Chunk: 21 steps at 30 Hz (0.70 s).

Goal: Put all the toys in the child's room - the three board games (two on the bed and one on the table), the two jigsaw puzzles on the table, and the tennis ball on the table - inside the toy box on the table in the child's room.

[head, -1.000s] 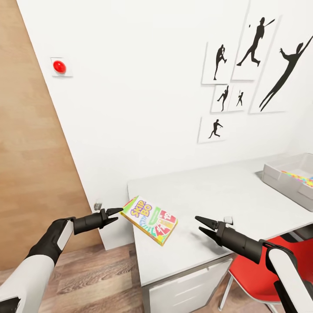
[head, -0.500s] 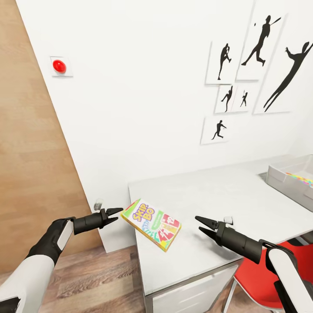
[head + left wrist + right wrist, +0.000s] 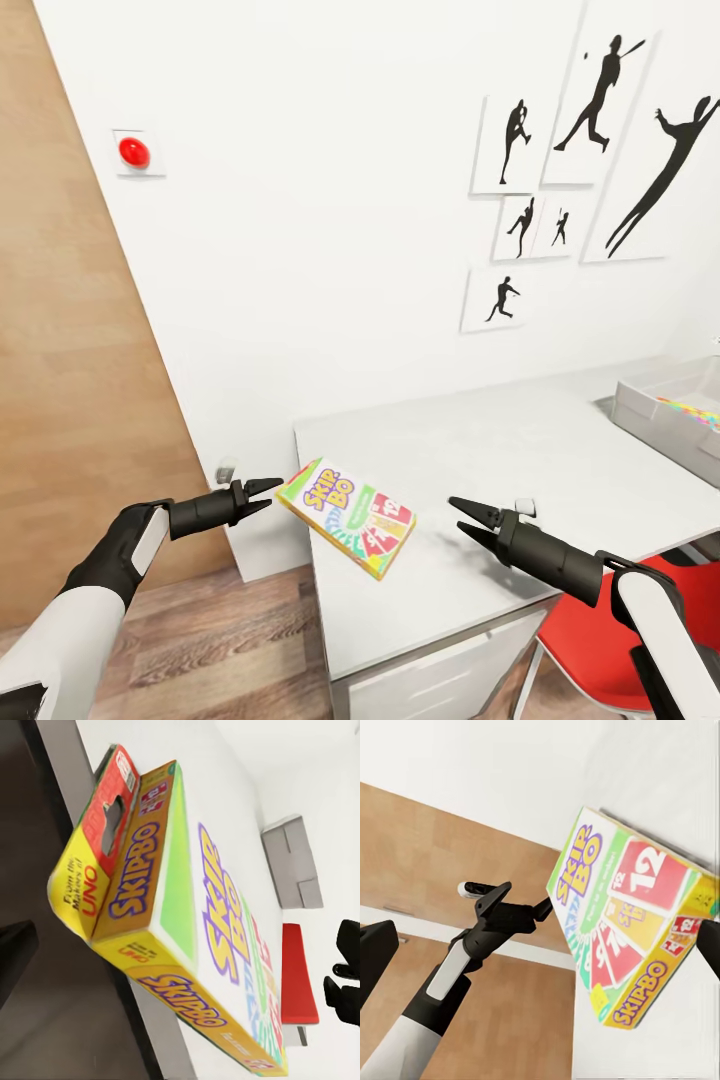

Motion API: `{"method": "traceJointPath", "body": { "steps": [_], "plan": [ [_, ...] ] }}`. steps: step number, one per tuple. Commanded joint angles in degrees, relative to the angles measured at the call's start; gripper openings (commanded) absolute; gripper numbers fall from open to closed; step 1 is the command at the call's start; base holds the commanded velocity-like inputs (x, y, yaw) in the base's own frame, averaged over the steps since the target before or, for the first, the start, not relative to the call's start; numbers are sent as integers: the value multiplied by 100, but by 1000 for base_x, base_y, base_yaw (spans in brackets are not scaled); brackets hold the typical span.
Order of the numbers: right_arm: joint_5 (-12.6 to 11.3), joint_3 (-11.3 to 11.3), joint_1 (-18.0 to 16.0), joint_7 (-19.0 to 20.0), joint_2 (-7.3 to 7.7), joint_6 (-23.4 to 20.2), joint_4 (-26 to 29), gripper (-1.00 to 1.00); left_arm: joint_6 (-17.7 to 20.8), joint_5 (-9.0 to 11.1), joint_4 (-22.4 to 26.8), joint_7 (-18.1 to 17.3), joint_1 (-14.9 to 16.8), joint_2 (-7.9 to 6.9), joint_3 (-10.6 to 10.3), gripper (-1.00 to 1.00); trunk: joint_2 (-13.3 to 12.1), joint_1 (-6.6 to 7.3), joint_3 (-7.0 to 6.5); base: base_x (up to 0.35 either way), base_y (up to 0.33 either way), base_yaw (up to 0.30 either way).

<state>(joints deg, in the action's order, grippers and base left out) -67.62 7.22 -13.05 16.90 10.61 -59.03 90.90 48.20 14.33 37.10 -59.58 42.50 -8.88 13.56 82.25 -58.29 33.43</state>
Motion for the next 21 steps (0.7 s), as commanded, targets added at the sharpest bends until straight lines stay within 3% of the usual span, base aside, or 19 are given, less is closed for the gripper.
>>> {"method": "traceJointPath", "body": {
  "steps": [1, 14, 21],
  "plan": [
    [56, 7, -4, 59, -1, -21, -2, 100, 31, 9, -1, -10, 4, 1, 7, 100, 3, 0, 5, 0, -118, 0],
    [56, 7, -4, 59, 2, -21, -2, 100, 32, 9, -1, -20, 4, -5, 11, 100, 3, 0, 5, 0, -26, 0],
    [56, 7, -4, 59, 2, -22, -2, 100, 36, 3, -1, -260, 4, -6, 90, 100, 284, -153, 131, 0, 0, 0]
  ]
}}
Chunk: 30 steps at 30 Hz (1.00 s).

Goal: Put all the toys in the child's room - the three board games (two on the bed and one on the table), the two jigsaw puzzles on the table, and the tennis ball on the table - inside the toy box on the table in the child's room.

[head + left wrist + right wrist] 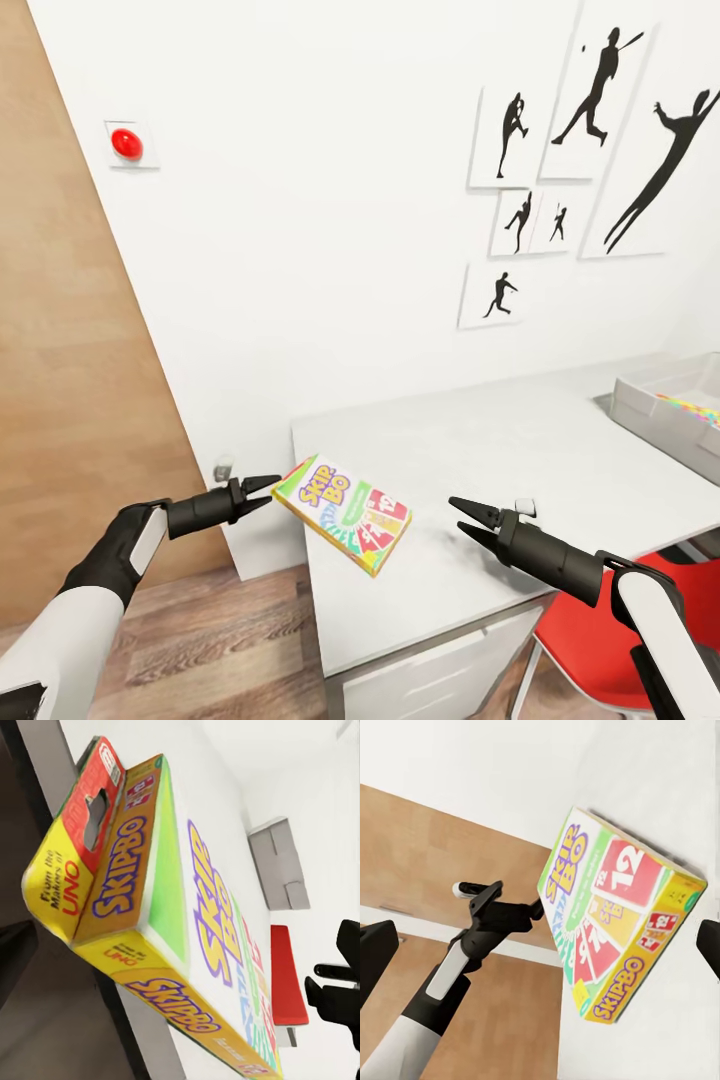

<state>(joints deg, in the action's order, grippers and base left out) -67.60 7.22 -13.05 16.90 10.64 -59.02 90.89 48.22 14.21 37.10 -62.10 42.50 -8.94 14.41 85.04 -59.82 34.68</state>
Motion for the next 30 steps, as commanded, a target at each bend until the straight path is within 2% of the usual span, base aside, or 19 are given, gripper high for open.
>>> {"method": "traceJointPath", "body": {
  "steps": [1, 8, 15, 30],
  "plan": [
    [54, 7, -4, 59, -1, -22, -1, 100, 35, 13, -1, -45, 4, -1, 10, 100, 44, -22, 24, 0, 0, 0],
    [54, 7, -4, 59, 0, -22, -1, 100, 38, 11, -1, -103, 4, -2, 17, 100, 85, -44, 42, 0, 0, 0],
    [54, 7, -4, 59, 0, -22, -1, 100, 38, 11, -1, -109, 4, -2, 22, 100, 365, -198, 167, 0, 0, 0],
    [54, 7, -2, 59, 0, -21, -1, 100, 38, 11, -1, -110, 4, -2, 27, 100, 365, -198, 167, 0, 0, 0]
  ]
}}
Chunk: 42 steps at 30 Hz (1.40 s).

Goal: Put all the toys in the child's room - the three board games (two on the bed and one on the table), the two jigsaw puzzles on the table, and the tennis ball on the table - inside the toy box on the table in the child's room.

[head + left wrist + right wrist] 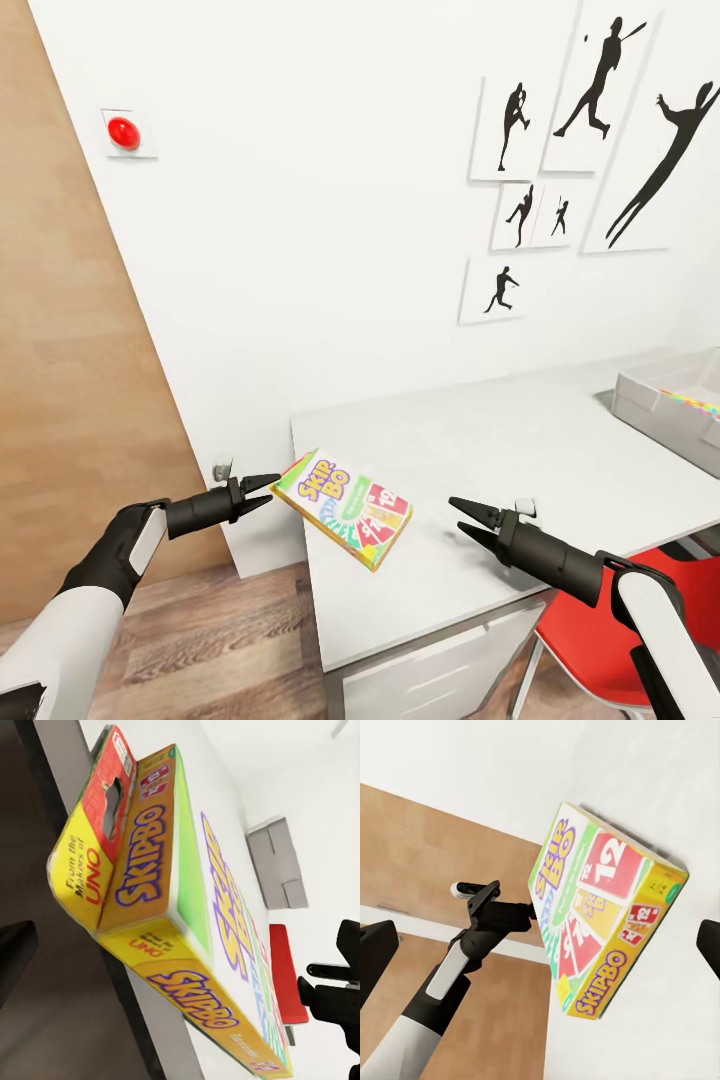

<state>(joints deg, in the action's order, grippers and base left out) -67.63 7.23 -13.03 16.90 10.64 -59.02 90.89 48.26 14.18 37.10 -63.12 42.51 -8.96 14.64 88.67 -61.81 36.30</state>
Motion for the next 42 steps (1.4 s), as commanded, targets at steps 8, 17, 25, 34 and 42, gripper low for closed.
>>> {"method": "traceJointPath", "body": {
  "steps": [8, 17, 25, 34, 42],
  "plan": [
    [57, 16, 1, 59, 5, -22, -1, 100, 26, 14, -1, -7, 3, 0, 4, 100, 3, 0, 5, -35, -15, 0],
    [57, 41, 2, 59, 6, -24, -1, 100, 26, 14, -1, -7, 3, 0, 4, 100, 3, 0, 5, -54, -33, 0],
    [57, 42, 2, 59, 8, -30, -1, 100, 32, 14, -1, -8, 3, 0, 4, 100, 3, 0, 5, -3, -2, 0],
    [57, 42, 2, 59, 8, -30, -1, 100, 34, 14, -1, -7, 3, 0, 5, 100, 3, 0, 5, 98, 23, 0],
    [57, 42, 3, 59, 9, -31, -1, 100, 34, 14, -1, -7, 3, 0, 4, 100, 3, 0, 5, 24, 7, 0]
  ]
}}
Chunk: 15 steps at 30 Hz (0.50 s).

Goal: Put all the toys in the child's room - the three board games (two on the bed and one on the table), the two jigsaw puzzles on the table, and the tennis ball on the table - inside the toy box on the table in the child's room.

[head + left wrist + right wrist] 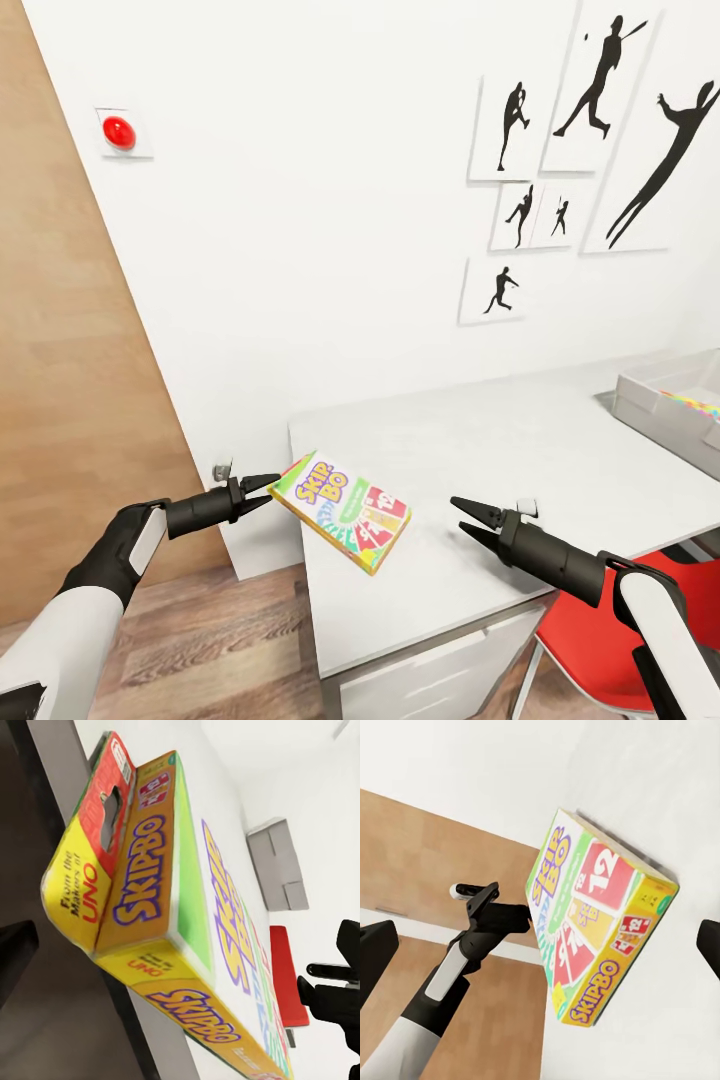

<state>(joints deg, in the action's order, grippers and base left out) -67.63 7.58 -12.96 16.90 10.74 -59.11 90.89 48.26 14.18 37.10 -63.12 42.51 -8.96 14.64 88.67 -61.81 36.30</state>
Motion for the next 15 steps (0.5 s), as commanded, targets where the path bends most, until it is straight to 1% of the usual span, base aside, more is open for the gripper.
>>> {"method": "traceJointPath", "body": {
  "steps": [1, 12, 15],
  "plan": [
    [57, 7, -3, 59, 1, -22, -1, 100, 34, 14, -1, -7, 3, 0, 4, 100, 3, 0, 5, 5, 1, 0],
    [55, 7, -3, 59, 7, -22, -1, 100, 34, 14, -1, -7, 3, 0, 8, 100, 3, 0, 5, 1, -2, 0],
    [56, 7, -3, 59, 7, -22, -1, 100, 34, 14, -1, -7, 3, 0, 6, 100, 3, 0, 5, 0, -101, 0]
  ]
}}
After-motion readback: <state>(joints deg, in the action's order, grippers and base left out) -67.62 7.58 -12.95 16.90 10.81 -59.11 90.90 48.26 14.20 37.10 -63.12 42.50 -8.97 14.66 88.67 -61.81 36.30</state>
